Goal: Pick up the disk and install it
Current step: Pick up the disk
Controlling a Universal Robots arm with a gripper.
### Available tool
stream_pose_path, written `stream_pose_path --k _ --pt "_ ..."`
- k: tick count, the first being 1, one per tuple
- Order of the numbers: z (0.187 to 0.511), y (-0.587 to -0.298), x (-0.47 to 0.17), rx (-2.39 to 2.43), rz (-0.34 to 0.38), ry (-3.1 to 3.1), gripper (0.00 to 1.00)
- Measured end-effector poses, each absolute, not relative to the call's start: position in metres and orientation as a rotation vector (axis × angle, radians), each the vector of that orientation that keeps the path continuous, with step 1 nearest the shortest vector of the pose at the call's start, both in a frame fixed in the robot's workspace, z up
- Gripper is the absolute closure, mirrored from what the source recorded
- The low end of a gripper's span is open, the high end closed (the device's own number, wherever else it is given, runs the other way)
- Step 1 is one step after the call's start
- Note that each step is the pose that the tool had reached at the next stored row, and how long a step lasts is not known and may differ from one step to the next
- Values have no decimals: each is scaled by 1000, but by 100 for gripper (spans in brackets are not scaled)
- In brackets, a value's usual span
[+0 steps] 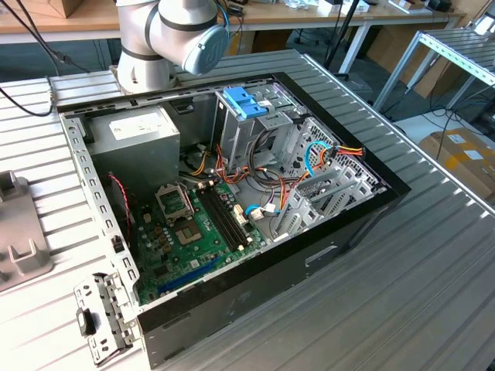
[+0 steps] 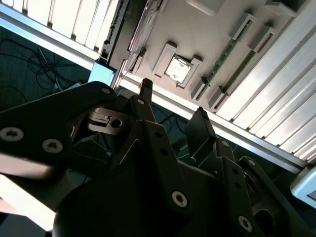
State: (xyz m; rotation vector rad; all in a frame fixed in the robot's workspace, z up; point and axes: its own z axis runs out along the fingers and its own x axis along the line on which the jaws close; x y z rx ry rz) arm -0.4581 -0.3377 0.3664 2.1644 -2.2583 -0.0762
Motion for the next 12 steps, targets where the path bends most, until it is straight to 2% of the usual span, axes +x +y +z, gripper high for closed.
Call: stream_pose_path --k 12 --pt "364 -338 -458 2164 -76 -2258 45"
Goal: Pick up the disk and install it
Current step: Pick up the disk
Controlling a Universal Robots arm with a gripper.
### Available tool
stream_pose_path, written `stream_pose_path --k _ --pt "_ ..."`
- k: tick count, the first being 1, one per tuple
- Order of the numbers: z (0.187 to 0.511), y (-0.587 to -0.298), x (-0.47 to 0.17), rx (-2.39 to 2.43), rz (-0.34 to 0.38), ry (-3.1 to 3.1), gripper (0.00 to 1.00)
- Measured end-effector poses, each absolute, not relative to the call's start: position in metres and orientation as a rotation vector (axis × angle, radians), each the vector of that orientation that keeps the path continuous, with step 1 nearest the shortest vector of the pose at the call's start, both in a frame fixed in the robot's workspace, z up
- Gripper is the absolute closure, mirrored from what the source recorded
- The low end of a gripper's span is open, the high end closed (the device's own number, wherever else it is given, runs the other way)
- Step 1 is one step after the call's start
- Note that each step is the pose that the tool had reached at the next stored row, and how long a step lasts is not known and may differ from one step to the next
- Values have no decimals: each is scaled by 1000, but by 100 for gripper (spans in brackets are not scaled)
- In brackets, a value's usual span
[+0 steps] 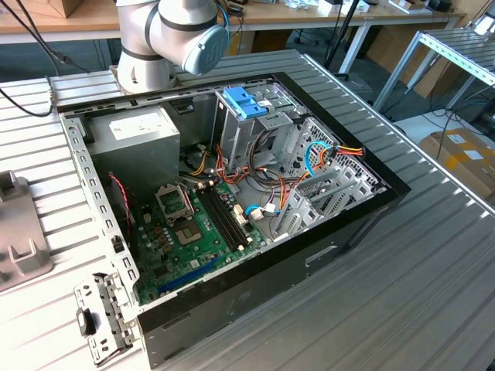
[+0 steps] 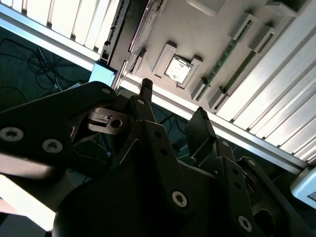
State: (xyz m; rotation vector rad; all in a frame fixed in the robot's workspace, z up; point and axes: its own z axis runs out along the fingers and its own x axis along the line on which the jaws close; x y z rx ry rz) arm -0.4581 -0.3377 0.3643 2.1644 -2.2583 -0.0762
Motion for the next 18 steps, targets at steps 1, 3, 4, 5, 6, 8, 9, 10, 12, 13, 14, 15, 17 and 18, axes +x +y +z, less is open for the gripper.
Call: stream_pose_path --k 1,3,4,5,6,8,9,10,12,13,14,15,17,18 --pt "364 -338 -458 2164 -76 -2258 45" --pt "364 -338 -458 2164 -76 -2258 45" --pt "364 -338 -458 2164 -76 -2258 45" --pt "363 -338 -458 2164 -76 -2258 45" --pt "363 -338 -458 2164 -76 -2258 45" --pt "362 -337 -458 2164 -76 -2258 45" --pt "362 -337 -458 2164 -76 -2258 45" --pt "362 -336 -458 2164 -76 -2258 45" --pt "361 -333 -458 2164 -76 -2258 45" --pt "361 -332 -458 2164 -76 -2258 45" --pt "361 -330 -458 2164 -76 -2258 45" --pt "361 -329 -457 2164 -76 -2258 45" --pt "360 -325 -456 2165 -76 -2258 45" --pt "360 -323 -456 2165 -76 -2258 45"
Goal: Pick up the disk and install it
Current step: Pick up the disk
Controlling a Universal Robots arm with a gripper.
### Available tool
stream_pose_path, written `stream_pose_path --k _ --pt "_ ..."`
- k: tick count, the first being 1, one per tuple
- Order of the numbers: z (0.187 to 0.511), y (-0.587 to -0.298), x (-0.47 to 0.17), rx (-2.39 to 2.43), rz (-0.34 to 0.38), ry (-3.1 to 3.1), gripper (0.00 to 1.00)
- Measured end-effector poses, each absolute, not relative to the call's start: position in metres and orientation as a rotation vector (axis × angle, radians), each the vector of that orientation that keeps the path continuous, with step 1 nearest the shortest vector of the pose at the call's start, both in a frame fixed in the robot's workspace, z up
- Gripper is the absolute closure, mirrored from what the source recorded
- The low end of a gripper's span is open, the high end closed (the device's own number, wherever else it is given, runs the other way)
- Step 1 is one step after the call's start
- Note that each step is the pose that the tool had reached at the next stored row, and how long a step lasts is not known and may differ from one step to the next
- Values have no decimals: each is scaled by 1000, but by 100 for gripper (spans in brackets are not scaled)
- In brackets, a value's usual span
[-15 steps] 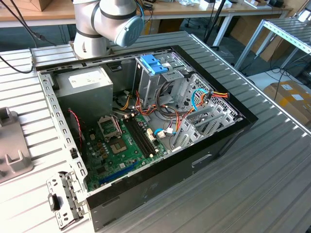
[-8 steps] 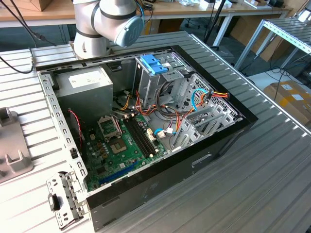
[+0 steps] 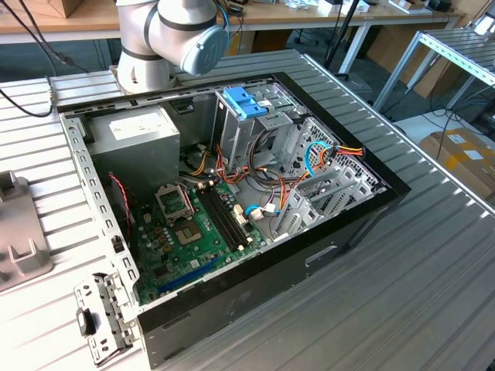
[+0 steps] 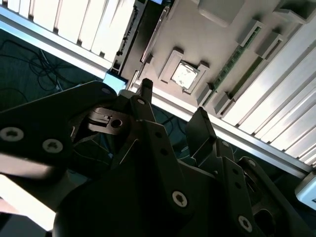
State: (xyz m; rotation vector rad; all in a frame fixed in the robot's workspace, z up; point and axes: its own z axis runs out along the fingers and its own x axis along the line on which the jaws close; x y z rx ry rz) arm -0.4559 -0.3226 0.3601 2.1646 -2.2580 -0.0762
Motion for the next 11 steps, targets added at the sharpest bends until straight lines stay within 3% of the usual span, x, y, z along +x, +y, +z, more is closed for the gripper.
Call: stream_pose_path --k 11 --pt "356 -307 -455 2191 -76 -2231 45"
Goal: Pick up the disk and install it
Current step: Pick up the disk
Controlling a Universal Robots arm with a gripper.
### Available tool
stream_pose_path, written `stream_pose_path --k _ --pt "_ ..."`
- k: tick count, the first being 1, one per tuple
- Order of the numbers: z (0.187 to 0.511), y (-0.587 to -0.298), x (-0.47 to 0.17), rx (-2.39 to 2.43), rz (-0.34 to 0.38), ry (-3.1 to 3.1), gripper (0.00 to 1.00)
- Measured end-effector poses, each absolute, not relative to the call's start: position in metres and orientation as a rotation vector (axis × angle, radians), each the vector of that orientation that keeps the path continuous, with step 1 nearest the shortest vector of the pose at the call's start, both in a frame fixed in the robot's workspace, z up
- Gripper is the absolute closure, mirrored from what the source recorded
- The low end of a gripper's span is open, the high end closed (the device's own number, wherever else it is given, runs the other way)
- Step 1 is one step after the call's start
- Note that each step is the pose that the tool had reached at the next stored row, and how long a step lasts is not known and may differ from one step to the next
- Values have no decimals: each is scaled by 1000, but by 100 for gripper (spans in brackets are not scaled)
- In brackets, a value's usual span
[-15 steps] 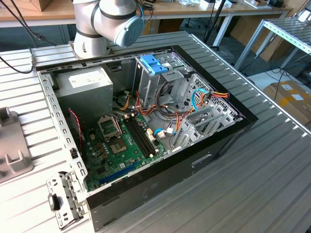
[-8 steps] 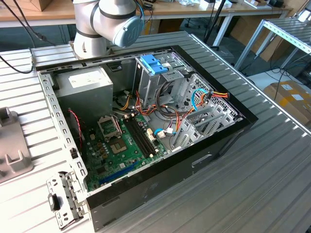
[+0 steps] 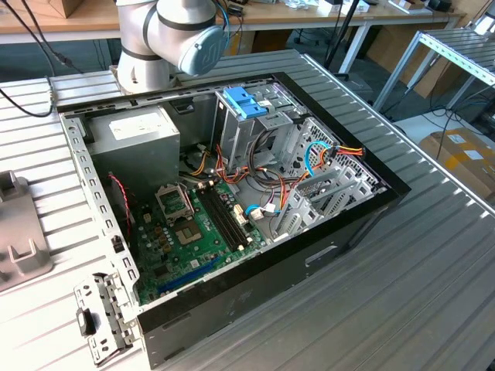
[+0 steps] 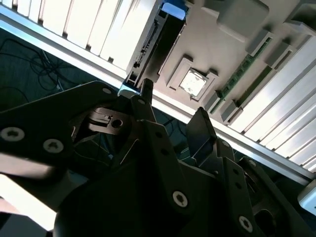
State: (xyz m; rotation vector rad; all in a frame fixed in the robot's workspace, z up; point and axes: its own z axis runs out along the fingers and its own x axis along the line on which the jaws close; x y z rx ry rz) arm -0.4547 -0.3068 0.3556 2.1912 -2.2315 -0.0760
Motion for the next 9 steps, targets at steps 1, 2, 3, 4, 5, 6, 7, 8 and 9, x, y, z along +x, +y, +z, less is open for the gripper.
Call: stream_pose_path --k 1,2,3,4,5,6,7,8,9 --pt "355 -305 -455 2206 -76 -2216 45" --pt "354 -303 -455 2222 -76 -2200 45" --pt "353 -302 -455 2231 -76 -2190 45" --pt "353 -300 -455 2236 -76 -2186 45" --pt "352 -299 -455 2239 -76 -2183 45" --pt "351 -298 -455 2240 -77 -2182 45" --pt "351 -297 -455 2240 -77 -2182 45" --pt "350 -295 -455 2241 -78 -2183 45" --pt "349 -292 -455 2241 -80 -2183 45"
